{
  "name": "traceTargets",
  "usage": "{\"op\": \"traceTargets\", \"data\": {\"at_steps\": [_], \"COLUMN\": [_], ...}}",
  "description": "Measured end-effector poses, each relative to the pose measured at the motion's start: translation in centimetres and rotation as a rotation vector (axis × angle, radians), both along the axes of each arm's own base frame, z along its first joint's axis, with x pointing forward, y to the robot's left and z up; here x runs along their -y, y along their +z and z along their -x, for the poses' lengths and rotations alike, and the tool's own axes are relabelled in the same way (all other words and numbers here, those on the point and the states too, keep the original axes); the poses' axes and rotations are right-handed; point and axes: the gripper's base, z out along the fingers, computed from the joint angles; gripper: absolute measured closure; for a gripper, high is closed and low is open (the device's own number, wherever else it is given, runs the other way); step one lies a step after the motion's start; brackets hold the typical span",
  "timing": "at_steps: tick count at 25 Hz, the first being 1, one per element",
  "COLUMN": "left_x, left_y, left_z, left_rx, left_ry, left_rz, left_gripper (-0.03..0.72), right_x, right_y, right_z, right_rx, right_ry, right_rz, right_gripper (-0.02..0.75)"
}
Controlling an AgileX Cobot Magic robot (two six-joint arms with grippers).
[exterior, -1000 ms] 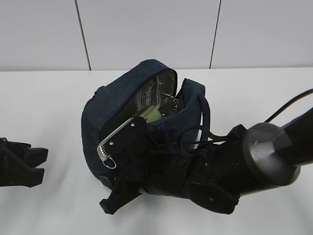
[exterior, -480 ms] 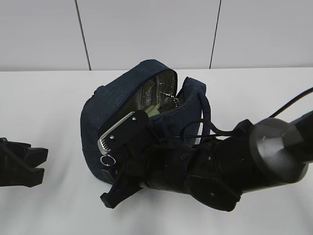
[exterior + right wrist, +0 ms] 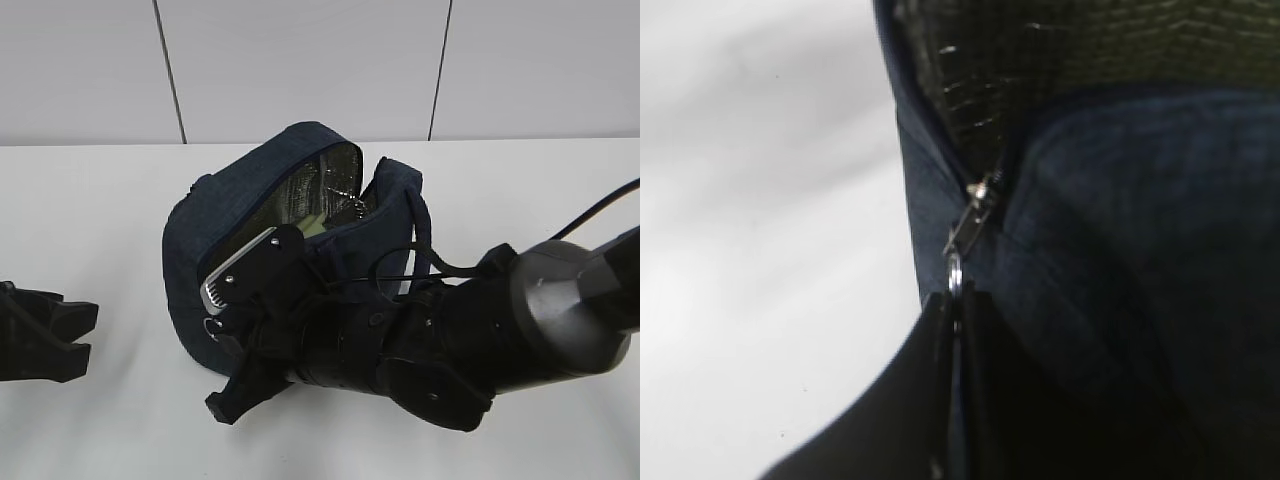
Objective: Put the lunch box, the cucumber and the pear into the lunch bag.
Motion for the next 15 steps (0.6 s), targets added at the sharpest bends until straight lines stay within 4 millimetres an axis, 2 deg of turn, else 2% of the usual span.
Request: {"op": "traceTargets", "data": {"at_steps": [3, 15], "left_x": [0.0, 0.0], "left_y": [0.0, 0.1], "left_z": [0.0, 0.0], "left_rx": [0.000, 0.009], "left_ry": [0.000, -0.004], "left_rz": [0.000, -0.002], "left_gripper": [0.449, 0.449], "right_x": [0.1, 0.8], "right_y": [0.5, 5.8], "right_z": [0.1, 1.0], "right_rx": [-0.005, 0.016], "right_ry": [-0.003, 0.007], "right_rz": [0.010, -0.049], "right_gripper": [0.738, 0.738]}}
